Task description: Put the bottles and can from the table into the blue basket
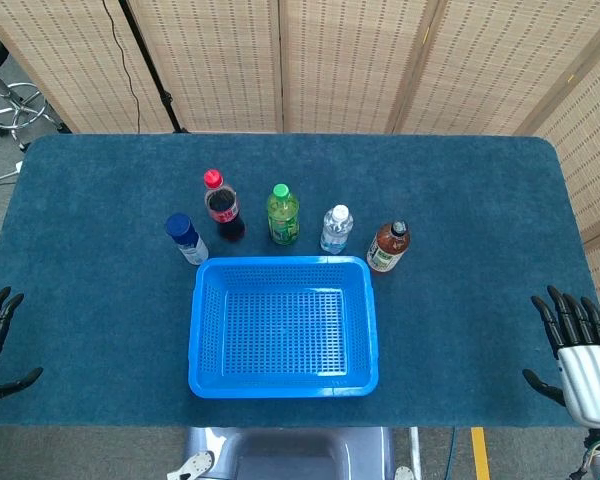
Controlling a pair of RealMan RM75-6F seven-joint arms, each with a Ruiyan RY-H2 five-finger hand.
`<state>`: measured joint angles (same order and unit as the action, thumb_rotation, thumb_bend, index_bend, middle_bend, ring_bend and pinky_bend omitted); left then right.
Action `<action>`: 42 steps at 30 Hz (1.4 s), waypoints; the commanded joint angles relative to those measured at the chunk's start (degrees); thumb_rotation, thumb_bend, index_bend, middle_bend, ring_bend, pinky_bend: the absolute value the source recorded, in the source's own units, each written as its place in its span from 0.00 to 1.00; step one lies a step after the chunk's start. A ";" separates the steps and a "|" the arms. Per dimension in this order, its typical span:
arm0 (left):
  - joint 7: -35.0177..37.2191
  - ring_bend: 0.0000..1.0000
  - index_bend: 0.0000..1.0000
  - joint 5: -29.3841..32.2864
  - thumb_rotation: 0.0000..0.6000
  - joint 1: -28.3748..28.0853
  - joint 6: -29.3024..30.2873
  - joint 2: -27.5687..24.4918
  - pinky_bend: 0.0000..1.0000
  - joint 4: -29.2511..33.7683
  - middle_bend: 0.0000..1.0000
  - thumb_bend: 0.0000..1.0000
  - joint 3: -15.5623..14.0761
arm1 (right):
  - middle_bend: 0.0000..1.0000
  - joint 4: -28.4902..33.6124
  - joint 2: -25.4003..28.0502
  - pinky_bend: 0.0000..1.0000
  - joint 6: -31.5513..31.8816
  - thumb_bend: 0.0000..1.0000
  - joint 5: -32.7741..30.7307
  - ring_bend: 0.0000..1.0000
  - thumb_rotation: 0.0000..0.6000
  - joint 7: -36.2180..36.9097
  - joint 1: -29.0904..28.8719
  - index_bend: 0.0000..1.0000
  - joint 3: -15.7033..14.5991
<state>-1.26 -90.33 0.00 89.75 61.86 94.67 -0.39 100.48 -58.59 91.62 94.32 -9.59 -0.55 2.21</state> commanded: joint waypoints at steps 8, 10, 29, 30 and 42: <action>-0.06 0.00 0.00 0.09 1.00 -0.07 -0.26 -0.11 0.00 0.14 0.00 0.06 -0.08 | 0.00 -0.41 0.00 0.00 -1.23 0.00 -0.21 0.00 1.00 1.28 -0.69 0.00 0.00; 0.50 0.00 0.00 -0.43 1.00 -0.18 -0.04 -0.54 0.00 0.77 0.00 0.06 -0.06 | 0.00 -1.25 -0.15 0.00 -3.10 0.00 -1.29 0.00 1.00 5.70 -2.22 0.00 0.85; -1.75 0.00 0.00 5.26 1.00 -3.77 -3.94 -2.96 0.00 8.60 0.00 0.06 3.93 | 0.00 -17.84 -7.36 0.00 -23.53 0.00 -1.78 0.00 1.00 50.84 -25.06 0.00 7.82; -1.92 0.00 0.00 5.52 1.00 -3.90 -4.20 -2.83 0.00 8.52 0.00 0.06 3.98 | 0.00 -18.74 -7.97 0.00 -25.00 0.00 -2.30 0.00 1.00 52.60 -26.26 0.00 8.08; -2.34 0.00 0.00 7.68 1.00 -4.83 -5.38 -2.67 0.00 7.69 0.00 0.06 4.86 | 0.00 -25.80 -13.69 0.00 -36.68 0.00 -5.13 0.00 1.00 62.12 -35.54 0.00 8.05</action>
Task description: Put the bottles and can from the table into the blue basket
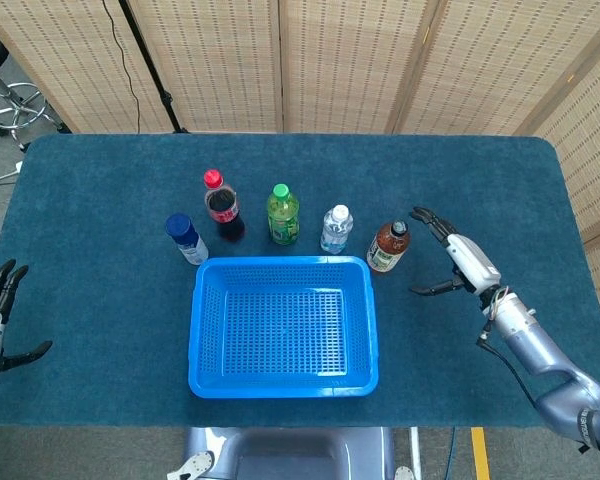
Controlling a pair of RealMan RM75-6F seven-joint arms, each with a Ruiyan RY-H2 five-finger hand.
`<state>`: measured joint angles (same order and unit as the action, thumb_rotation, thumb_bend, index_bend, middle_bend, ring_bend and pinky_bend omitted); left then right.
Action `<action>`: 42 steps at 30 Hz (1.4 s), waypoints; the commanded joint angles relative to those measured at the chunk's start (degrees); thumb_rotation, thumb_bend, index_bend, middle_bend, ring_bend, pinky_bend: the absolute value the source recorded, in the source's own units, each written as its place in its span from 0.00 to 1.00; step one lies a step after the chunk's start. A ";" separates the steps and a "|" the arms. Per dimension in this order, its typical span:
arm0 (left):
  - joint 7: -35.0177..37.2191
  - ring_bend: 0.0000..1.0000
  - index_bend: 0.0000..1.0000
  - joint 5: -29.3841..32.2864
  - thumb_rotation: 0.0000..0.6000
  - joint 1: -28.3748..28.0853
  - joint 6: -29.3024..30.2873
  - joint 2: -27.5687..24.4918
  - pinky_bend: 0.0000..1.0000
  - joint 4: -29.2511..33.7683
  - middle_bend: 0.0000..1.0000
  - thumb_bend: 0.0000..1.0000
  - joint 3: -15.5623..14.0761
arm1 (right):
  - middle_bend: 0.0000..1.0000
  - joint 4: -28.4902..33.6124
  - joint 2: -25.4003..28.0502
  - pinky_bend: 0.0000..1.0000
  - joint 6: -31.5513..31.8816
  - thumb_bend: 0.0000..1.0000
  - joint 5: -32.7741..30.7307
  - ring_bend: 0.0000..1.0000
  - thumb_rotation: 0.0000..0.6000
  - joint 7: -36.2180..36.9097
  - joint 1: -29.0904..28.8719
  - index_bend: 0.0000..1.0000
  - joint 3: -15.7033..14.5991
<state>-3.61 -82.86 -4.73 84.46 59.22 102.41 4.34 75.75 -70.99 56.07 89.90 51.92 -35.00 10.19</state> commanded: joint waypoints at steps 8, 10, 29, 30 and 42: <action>-0.02 0.00 0.00 1.49 1.00 -0.55 -0.81 0.00 0.00 -0.14 0.00 0.06 0.57 | 0.00 -4.32 -5.12 0.00 -4.28 0.00 -2.90 0.00 1.00 1.70 -4.12 0.00 0.68; -0.17 0.00 0.00 1.99 1.00 -0.70 -1.03 0.07 0.00 -0.21 0.00 0.06 0.74 | 0.00 -5.41 -6.49 0.00 -5.49 0.00 -3.53 0.00 1.00 2.52 -5.28 0.00 0.98; -0.91 0.00 0.00 6.22 1.00 -2.02 -3.17 0.39 0.00 -0.56 0.00 0.06 2.08 | 0.64 -24.34 -21.87 0.73 -10.54 0.00 -13.22 0.59 1.00 1.21 -10.51 0.54 5.04; -0.83 0.00 0.00 6.30 1.00 -2.03 -3.23 0.36 0.00 -0.57 0.00 0.06 2.09 | 0.70 -24.89 -22.49 0.80 -9.60 0.00 -13.69 0.66 1.00 0.93 -10.29 0.59 5.50; -0.19 0.00 0.00 5.16 1.00 -1.80 -2.65 0.24 0.00 -0.36 0.00 0.06 1.47 | 0.80 -25.13 -24.42 0.96 3.97 0.00 -13.08 0.79 1.00 -3.43 -7.46 0.69 8.00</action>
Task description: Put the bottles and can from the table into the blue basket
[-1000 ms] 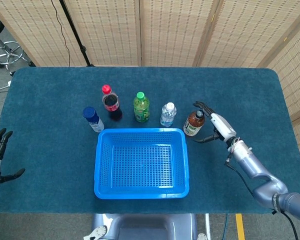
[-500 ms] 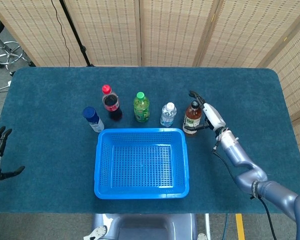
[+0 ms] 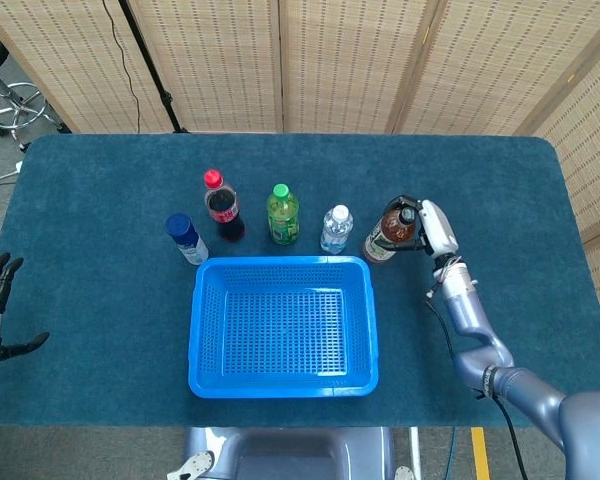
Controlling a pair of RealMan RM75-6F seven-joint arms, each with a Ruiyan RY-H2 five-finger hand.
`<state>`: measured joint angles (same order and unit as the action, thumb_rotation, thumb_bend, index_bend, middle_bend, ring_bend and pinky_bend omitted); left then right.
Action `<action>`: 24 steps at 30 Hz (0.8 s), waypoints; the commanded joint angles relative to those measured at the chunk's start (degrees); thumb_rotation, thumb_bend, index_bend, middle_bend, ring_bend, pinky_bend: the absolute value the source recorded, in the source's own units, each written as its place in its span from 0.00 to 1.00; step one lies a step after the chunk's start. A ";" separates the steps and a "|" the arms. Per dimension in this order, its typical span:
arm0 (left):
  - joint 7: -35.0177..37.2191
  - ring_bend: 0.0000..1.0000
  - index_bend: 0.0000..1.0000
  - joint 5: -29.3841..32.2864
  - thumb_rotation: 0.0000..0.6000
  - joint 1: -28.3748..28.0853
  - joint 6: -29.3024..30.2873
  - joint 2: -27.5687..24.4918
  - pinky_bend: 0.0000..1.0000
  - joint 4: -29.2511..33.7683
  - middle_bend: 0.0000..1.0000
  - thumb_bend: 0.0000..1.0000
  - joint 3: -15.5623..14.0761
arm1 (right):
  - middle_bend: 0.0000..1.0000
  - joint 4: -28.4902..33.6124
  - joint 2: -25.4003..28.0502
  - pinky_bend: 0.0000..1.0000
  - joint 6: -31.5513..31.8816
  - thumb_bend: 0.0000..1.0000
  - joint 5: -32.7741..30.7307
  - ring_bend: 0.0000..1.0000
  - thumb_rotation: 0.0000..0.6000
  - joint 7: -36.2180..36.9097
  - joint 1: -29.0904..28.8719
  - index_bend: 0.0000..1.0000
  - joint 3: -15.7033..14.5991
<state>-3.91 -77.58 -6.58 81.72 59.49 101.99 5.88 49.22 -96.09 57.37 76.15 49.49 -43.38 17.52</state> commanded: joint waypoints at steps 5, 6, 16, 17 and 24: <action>0.70 0.00 0.00 -1.27 1.00 0.31 0.71 -0.21 0.00 0.22 0.00 0.06 -0.47 | 0.80 10.39 6.75 0.96 6.20 0.00 1.24 0.79 1.00 -2.37 2.37 0.69 2.26; 0.79 0.00 0.00 -1.37 1.00 0.34 0.77 -0.23 0.00 0.21 0.00 0.06 -0.50 | 0.80 11.72 7.50 0.96 6.39 0.00 1.24 0.79 1.00 -2.64 2.59 0.69 2.36; 1.84 0.00 0.00 -2.32 1.00 0.54 1.17 -0.51 0.00 0.08 0.00 0.06 -0.84 | 0.80 35.06 19.73 0.96 9.03 0.01 4.46 0.79 1.00 -4.39 6.34 0.69 2.08; 1.99 0.00 0.00 -2.48 1.00 0.56 1.21 -0.55 0.00 0.06 0.00 0.06 -0.91 | 0.80 38.19 21.31 0.96 9.37 0.01 5.22 0.79 1.00 -5.11 6.90 0.69 1.68; 2.33 0.00 0.00 -3.26 1.00 0.75 1.47 -0.59 0.00 0.13 0.00 0.06 -1.35 | 0.80 53.41 25.01 0.95 10.07 0.00 13.61 0.79 1.00 -14.56 9.39 0.69 -5.68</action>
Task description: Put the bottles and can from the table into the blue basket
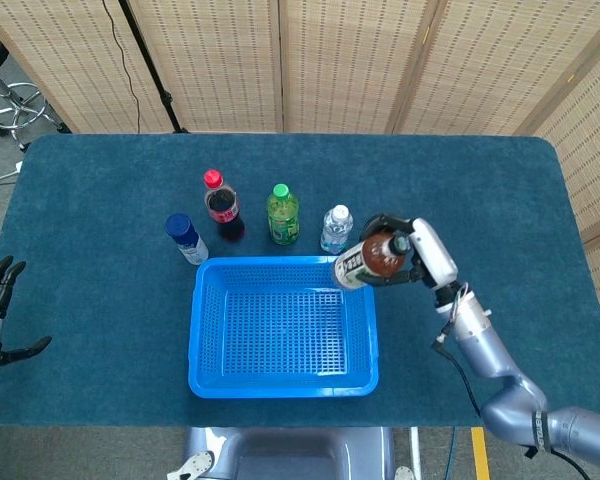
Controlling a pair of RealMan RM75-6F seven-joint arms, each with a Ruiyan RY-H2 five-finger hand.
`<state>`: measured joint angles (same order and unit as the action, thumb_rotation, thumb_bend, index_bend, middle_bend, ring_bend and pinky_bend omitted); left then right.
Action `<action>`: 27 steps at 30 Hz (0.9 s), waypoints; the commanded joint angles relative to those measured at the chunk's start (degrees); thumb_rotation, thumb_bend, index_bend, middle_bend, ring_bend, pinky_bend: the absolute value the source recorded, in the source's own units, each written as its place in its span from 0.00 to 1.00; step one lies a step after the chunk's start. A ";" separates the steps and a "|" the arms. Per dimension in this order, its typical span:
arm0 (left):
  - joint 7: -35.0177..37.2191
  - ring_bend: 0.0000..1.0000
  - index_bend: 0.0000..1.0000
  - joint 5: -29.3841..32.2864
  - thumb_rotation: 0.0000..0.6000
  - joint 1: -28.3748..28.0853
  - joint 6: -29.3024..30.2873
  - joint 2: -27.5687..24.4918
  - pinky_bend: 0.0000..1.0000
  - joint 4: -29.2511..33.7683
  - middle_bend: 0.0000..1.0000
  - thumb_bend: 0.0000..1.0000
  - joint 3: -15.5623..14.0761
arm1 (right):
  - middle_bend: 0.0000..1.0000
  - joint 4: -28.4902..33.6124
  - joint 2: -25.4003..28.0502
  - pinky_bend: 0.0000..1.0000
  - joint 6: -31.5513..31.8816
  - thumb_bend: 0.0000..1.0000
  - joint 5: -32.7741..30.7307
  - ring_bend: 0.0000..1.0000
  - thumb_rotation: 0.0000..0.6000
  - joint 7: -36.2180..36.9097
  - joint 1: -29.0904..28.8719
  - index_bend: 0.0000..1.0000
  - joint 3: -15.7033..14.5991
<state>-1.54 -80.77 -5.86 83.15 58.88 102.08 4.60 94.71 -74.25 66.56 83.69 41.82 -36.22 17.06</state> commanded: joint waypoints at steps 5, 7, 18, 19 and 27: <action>-0.25 0.00 0.00 -0.58 1.00 0.12 0.09 0.11 0.00 0.11 0.00 0.06 -0.45 | 0.80 5.17 -1.43 0.92 0.14 0.00 7.87 0.76 1.00 -13.70 2.02 0.68 -8.41; -0.20 0.00 0.00 -0.86 1.00 0.24 0.34 0.14 0.00 0.07 0.00 0.06 -0.56 | 0.78 3.74 -3.06 0.89 0.06 0.00 8.02 0.73 1.00 -14.30 1.85 0.67 -8.94; -0.51 0.00 0.00 -0.80 1.00 0.29 0.39 0.42 0.00 -0.36 0.00 0.06 -0.65 | 0.00 4.50 2.02 0.07 -8.36 0.00 5.97 0.00 1.00 -13.62 -1.37 0.00 -10.93; -0.62 0.00 0.00 -0.75 1.00 0.25 0.34 0.48 0.00 -0.36 0.00 0.06 -0.64 | 0.00 4.92 2.76 0.05 -7.91 0.00 5.23 0.00 1.00 -13.47 -1.25 0.00 -10.27; -1.45 0.00 0.00 -0.06 1.00 -0.11 -0.30 0.78 0.00 -0.33 0.00 0.06 -0.48 | 0.00 4.79 9.34 0.03 -3.60 0.00 -3.23 0.00 1.00 -11.53 -0.42 0.00 -2.21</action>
<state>-2.82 -80.88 -5.91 82.91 59.60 101.74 4.11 100.71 -66.40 61.70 83.70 29.42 -36.82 12.01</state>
